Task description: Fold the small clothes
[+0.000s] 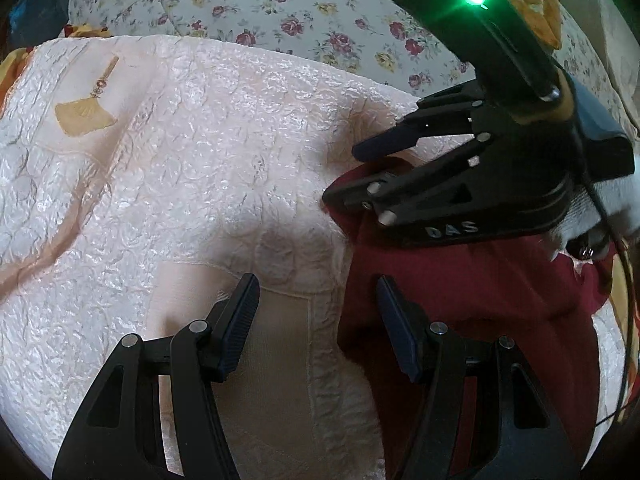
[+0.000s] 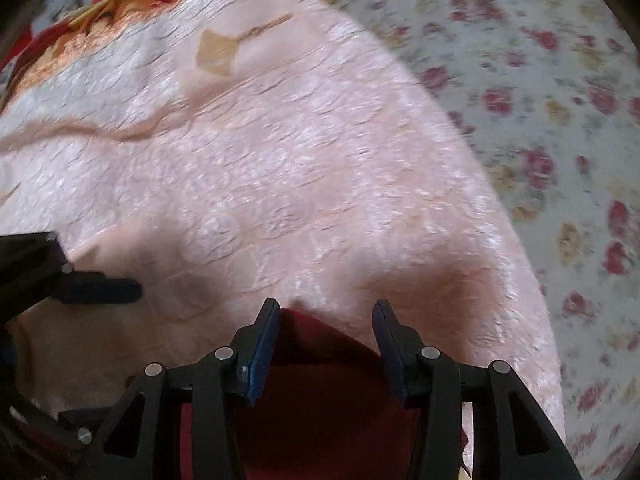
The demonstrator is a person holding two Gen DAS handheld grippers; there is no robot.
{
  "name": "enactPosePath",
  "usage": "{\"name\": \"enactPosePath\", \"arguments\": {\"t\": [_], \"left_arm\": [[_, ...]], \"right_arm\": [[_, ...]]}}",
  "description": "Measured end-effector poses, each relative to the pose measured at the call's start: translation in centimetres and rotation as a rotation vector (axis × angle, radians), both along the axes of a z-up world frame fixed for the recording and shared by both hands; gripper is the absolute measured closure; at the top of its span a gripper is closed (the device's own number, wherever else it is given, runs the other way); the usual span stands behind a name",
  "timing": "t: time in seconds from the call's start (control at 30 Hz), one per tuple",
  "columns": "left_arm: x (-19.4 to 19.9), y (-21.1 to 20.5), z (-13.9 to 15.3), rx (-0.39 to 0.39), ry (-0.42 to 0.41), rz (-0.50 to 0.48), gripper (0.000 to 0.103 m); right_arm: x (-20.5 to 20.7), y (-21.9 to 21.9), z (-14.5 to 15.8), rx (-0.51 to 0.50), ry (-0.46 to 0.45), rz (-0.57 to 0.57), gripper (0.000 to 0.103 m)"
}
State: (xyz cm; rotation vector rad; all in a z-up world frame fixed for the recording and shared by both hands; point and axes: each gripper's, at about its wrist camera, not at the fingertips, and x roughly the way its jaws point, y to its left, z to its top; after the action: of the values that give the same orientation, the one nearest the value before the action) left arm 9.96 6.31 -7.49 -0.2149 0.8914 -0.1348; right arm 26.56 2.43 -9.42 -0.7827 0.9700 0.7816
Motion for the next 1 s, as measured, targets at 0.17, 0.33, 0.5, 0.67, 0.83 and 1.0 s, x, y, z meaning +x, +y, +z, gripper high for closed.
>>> {"name": "enactPosePath", "arguments": {"t": [0.17, 0.33, 0.5, 0.67, 0.83, 1.0], "left_arm": [[-0.1, -0.1, 0.0, 0.006, -0.002, -0.004, 0.042], [0.0, 0.1, 0.0, 0.011, -0.003, -0.007, 0.042], [0.0, -0.1, 0.0, 0.017, -0.005, -0.006, 0.042], [0.0, -0.3, -0.2, 0.021, -0.004, -0.005, 0.042], [-0.3, 0.1, 0.4, -0.008, -0.018, 0.003, 0.042], [-0.7, -0.4, 0.9, 0.011, -0.041, 0.002, 0.042]], "right_arm": [[0.3, -0.9, 0.3, -0.019, 0.046, 0.046, 0.057], [1.1, -1.7, -0.5, 0.007, 0.042, 0.0, 0.092], [1.3, -4.5, 1.3, 0.145, -0.031, -0.106, 0.1], [4.3, -7.2, 1.5, 0.289, -0.036, -0.32, 0.103], [2.4, -11.1, 3.5, 0.413, 0.014, -0.372, 0.102], [-5.3, -15.6, 3.6, 0.51, 0.042, -0.46, 0.059]]}}
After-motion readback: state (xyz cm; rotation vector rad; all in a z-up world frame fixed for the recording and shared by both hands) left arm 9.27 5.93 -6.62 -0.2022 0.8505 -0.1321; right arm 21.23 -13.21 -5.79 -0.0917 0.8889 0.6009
